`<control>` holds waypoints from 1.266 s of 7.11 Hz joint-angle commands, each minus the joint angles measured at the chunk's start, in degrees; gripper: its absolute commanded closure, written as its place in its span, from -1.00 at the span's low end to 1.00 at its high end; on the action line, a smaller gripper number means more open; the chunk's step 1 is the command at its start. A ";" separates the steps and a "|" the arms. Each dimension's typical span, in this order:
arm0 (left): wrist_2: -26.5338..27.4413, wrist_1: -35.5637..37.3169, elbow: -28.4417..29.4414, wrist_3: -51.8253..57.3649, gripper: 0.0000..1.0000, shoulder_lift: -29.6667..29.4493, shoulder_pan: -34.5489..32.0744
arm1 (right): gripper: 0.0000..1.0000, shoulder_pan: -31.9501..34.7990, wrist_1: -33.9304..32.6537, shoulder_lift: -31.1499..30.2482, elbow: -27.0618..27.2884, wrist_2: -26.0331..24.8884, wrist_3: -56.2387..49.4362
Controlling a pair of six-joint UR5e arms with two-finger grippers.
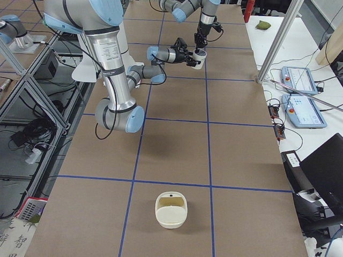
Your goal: Left arm hands cup to right arm to dump lemon
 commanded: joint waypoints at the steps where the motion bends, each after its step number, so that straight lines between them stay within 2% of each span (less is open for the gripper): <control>1: -0.05 0.00 -0.02 -0.02 1.00 -0.03 0.12 | -0.97 0.13 0.00 0.00 -0.78 0.00 0.24; 6: -0.22 0.00 -0.11 -0.02 1.00 -0.21 0.21 | -0.96 0.21 0.09 0.09 -0.78 0.00 0.33; 7: -0.23 0.00 -0.11 -0.02 1.00 -0.29 0.21 | -0.84 0.13 0.09 0.09 -0.78 0.00 0.33; 8: -0.31 0.00 -0.11 -0.02 1.00 -0.38 0.21 | -0.53 0.13 0.09 0.09 -0.78 0.09 0.33; 9: -0.31 0.00 -0.11 -0.02 0.53 -0.47 0.21 | -0.18 0.13 0.18 0.09 -0.78 0.09 0.33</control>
